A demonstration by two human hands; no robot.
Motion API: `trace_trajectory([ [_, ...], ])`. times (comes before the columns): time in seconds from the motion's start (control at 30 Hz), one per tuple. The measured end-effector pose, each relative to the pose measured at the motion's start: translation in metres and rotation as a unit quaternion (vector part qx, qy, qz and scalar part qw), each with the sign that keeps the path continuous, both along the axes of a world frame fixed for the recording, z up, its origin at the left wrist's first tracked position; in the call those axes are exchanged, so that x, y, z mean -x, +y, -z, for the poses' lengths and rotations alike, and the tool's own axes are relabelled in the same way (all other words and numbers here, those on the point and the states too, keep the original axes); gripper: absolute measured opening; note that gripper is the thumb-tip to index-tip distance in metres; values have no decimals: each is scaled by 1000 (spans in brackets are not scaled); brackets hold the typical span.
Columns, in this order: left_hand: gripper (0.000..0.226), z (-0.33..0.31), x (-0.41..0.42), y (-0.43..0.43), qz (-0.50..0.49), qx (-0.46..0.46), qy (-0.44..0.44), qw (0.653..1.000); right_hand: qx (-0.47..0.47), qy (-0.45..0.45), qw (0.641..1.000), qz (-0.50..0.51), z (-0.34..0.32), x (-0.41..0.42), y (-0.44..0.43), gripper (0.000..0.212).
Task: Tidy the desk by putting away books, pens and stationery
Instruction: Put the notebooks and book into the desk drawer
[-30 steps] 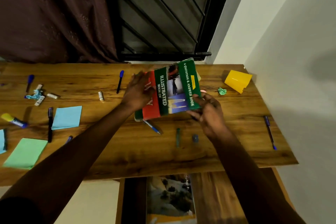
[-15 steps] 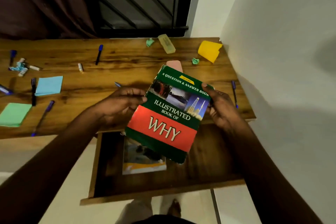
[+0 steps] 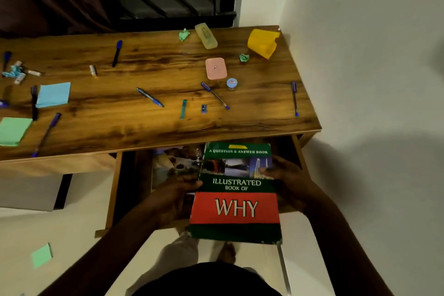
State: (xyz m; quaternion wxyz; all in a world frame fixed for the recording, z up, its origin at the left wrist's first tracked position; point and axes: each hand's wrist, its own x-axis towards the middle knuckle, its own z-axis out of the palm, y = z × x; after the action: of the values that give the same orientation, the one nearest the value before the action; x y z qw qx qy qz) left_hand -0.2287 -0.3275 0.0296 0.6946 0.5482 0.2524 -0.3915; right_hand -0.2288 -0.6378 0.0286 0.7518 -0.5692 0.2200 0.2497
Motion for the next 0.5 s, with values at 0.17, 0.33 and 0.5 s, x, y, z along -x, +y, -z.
trace_trajectory([
  [0.17,27,19,17,-10,19,-26,31,999,26,54,998,-31,16,26,-13,38],
  [0.33,24,39,2,-32,-13,-37,28,999,74,73,994,-27,31,17,-20,35],
  [0.5,25,65,-30,-58,-62,-74,17,995,89,62,994,-28,52,-3,-22,36],
])
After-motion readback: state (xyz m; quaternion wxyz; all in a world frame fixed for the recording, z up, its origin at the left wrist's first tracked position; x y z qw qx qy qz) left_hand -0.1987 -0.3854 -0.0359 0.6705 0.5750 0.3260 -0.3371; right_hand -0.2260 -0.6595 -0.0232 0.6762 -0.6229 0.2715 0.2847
